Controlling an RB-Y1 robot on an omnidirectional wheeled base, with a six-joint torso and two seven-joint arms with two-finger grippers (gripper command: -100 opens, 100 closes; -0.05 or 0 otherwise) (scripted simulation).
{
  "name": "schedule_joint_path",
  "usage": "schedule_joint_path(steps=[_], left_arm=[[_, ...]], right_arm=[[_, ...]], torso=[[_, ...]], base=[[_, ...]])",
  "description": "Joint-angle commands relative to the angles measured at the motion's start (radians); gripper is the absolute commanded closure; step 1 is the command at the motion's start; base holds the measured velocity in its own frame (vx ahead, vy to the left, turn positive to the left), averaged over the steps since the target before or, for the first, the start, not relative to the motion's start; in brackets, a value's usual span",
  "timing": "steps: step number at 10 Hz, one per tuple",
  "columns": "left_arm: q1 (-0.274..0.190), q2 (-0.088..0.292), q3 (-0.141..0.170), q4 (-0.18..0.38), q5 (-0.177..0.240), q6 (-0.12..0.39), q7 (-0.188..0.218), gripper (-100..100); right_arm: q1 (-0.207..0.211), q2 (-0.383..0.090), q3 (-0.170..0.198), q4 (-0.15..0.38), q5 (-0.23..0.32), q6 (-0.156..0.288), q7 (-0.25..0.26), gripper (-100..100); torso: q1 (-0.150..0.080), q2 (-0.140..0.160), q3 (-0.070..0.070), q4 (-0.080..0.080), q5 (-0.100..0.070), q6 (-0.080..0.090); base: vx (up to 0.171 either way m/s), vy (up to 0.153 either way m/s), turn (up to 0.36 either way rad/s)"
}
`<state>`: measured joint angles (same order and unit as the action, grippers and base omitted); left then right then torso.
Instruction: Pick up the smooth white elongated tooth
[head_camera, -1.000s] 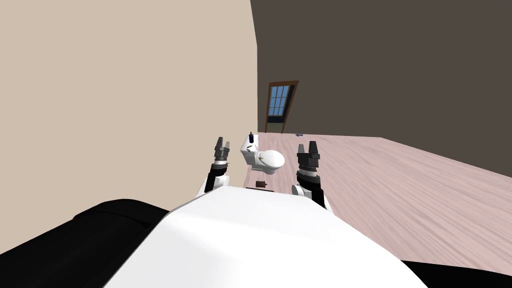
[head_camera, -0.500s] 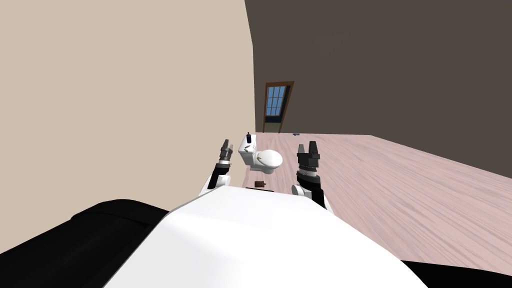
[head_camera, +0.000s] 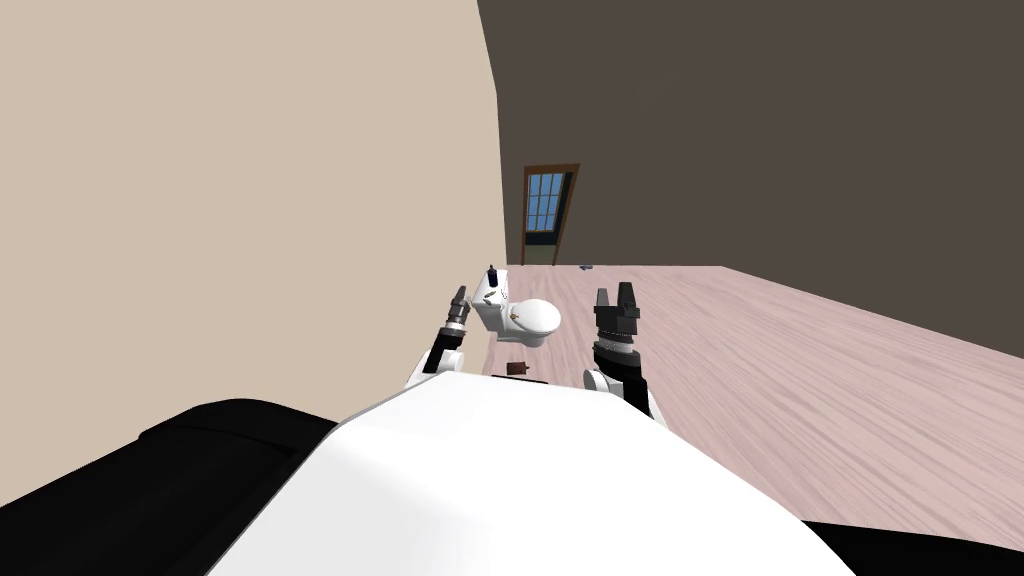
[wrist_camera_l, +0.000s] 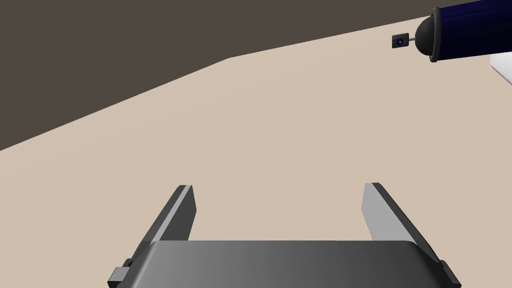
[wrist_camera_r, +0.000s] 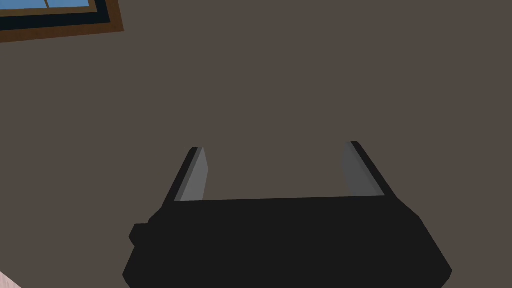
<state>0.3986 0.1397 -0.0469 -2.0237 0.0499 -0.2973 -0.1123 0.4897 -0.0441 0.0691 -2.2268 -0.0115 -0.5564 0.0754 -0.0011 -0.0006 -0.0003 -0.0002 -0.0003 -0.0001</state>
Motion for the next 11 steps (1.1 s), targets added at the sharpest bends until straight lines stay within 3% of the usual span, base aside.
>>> schedule_joint_path(steps=[1,11], left_arm=[[-0.011,0.001,-0.002,0.027,-0.001,0.035,-0.001,-100],[-0.094,-0.021,-0.015,0.194,-0.025,0.282,0.014,-100]], right_arm=[[0.000,0.000,0.000,0.000,0.000,0.000,0.000,0],[0.000,0.000,0.000,0.000,0.000,0.000,0.000,0]], torso=[[0.000,0.000,0.000,0.000,0.000,0.000],[0.001,-0.002,-0.001,-0.001,0.000,0.000]], base=[[0.012,-0.014,-0.057],[0.035,-0.003,-0.030]])
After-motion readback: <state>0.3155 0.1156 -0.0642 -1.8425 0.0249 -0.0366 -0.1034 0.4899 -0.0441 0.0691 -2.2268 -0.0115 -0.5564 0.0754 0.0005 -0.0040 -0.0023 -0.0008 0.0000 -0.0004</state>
